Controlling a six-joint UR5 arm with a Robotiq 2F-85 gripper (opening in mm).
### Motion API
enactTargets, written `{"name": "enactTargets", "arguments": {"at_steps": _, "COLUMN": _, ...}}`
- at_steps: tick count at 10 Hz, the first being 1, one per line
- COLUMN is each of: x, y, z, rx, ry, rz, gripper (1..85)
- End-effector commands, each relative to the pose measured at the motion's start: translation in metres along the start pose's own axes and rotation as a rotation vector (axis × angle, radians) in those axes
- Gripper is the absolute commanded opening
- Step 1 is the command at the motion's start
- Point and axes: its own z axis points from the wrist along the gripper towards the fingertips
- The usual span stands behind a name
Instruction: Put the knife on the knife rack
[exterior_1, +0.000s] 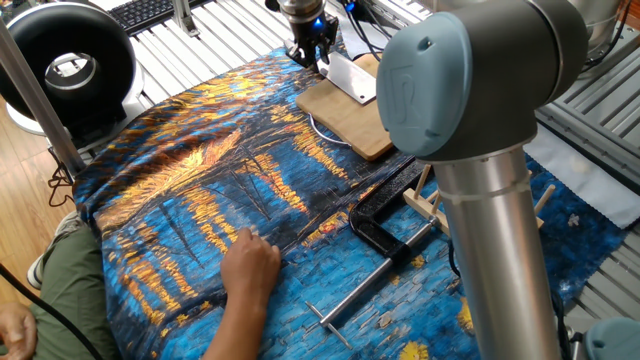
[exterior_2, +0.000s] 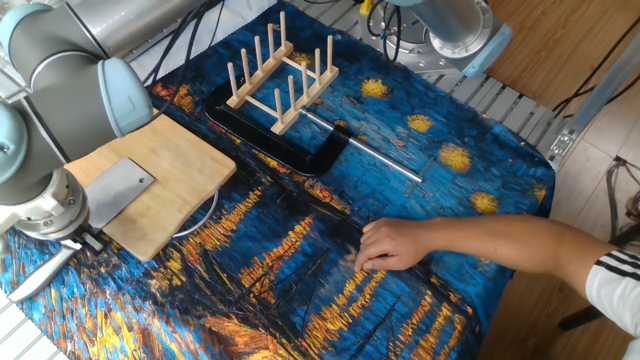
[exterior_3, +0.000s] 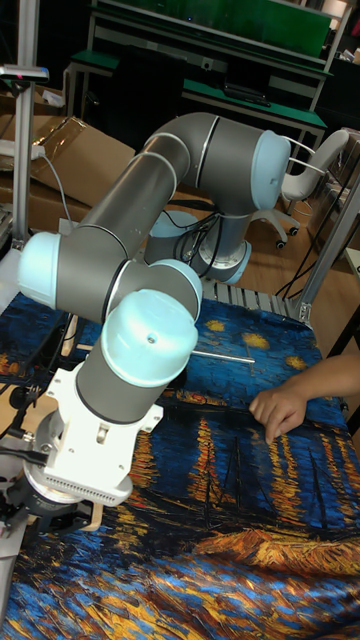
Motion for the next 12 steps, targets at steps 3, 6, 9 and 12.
{"name": "enactTargets", "arguments": {"at_steps": 3, "x": 0.002, "y": 0.005, "z": 0.000, "rx": -0.027, "ry": 0.007, "rz": 0.029, "gripper": 33.0}}
{"name": "enactTargets", "arguments": {"at_steps": 6, "x": 0.002, "y": -0.002, "z": 0.000, "rx": 0.003, "ry": 0.009, "rz": -0.041, "gripper": 29.7}}
{"name": "enactTargets", "arguments": {"at_steps": 9, "x": -0.001, "y": 0.002, "z": 0.000, "rx": -0.013, "ry": -0.005, "rz": -0.141, "gripper": 31.7}}
{"name": "enactTargets", "arguments": {"at_steps": 12, "x": -0.008, "y": -0.006, "z": -0.001, "rx": 0.021, "ry": -0.029, "rz": -0.198, "gripper": 34.0}}
